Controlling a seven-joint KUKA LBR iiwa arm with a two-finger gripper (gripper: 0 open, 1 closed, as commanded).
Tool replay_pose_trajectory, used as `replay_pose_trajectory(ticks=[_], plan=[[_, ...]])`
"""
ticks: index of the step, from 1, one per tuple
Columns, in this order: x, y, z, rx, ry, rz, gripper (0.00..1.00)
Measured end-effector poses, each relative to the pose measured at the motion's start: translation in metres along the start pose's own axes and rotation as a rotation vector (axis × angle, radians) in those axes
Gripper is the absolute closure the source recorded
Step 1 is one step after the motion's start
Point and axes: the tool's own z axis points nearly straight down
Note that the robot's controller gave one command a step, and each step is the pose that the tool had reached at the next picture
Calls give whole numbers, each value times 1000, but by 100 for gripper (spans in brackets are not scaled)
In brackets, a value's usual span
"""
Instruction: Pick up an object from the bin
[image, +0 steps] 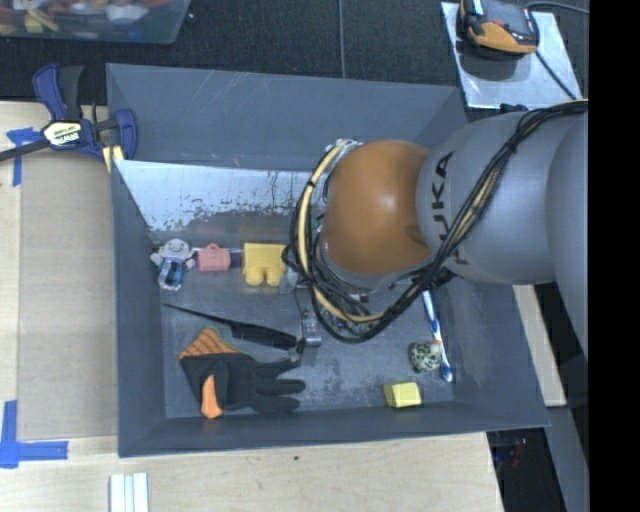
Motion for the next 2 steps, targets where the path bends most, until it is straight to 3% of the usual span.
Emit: replay_pose_trajectory(ticks=[1,2], plan=[[-2,0,-2,0,-5,2,0],[13,28,75,-1,-5,-5,0]])
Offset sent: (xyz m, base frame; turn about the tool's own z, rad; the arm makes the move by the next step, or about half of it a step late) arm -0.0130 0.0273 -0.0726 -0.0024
